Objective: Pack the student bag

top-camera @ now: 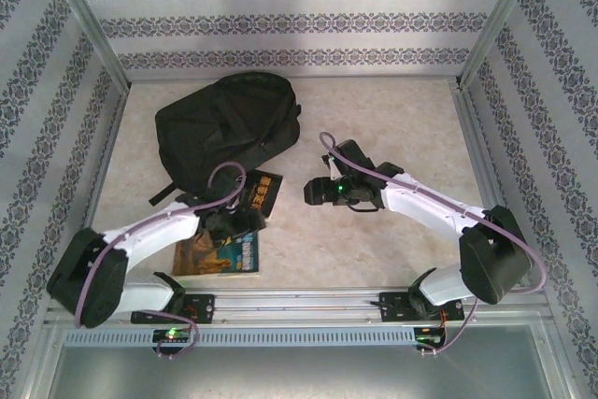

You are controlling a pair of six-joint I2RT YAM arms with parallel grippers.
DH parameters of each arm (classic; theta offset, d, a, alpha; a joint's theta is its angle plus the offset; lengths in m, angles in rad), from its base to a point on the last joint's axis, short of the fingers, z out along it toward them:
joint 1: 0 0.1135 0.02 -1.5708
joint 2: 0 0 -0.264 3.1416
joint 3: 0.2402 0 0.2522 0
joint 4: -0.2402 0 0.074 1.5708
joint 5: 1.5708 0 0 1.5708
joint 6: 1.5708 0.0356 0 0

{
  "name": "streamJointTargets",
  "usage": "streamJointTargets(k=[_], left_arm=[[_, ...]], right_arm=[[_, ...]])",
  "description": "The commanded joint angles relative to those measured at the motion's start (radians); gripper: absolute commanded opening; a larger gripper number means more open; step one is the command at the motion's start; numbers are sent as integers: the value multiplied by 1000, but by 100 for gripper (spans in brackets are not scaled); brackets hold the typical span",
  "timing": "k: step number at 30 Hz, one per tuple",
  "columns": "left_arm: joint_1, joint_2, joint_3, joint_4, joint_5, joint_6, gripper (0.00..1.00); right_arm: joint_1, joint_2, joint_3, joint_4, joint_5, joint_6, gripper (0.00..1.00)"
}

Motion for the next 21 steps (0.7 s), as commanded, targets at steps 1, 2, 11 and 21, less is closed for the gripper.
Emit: streamJointTargets(k=[1, 2, 11, 21], left_arm=[[-76, 171, 31, 216, 123, 33, 93], [-95, 214, 66, 222, 133, 42, 93], [-202, 435, 413, 283, 276, 105, 94], [-137, 150, 248, 162, 128, 85, 98]], right_arm=[[-15, -49, -20, 6, 17, 6, 74], [-23, -64, -26, 2, 23, 3, 74], [-159, -182, -122, 6, 31, 32, 74], [-214, -41, -111, 74, -242, 69, 74]])
